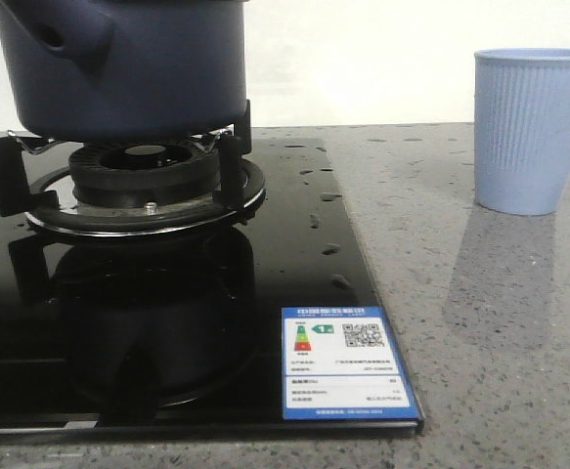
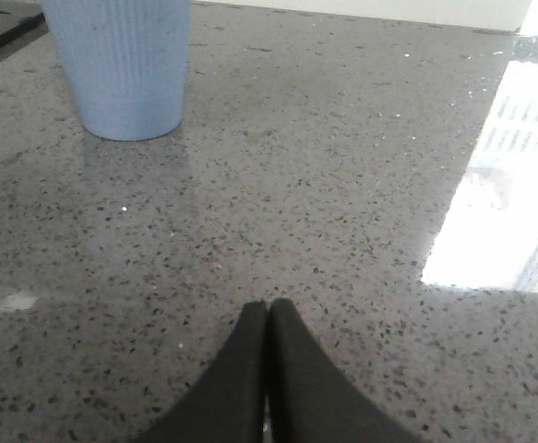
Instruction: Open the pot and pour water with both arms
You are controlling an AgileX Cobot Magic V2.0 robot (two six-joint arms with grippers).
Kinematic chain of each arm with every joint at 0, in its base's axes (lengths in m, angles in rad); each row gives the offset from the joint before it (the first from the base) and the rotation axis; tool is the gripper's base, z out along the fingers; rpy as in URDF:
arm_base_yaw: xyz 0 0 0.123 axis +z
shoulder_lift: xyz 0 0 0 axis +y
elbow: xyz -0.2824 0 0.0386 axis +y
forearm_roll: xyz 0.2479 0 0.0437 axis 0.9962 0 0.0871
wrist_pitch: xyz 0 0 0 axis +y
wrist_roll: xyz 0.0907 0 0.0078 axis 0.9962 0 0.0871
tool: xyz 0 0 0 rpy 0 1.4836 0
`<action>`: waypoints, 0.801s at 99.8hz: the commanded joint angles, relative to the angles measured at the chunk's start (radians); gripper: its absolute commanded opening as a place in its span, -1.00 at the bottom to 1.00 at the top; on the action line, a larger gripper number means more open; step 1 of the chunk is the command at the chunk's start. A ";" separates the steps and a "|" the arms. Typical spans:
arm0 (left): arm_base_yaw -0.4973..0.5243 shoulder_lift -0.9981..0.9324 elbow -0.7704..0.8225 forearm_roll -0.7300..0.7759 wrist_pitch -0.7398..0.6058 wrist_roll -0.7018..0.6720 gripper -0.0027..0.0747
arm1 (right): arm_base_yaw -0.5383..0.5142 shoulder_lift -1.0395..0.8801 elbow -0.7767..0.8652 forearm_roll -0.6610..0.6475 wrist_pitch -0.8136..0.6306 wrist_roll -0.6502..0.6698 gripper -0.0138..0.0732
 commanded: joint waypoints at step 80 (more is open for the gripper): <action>0.002 -0.023 0.029 0.001 -0.038 -0.013 -0.98 | -0.007 -0.017 0.013 -0.012 -0.228 -0.008 -0.84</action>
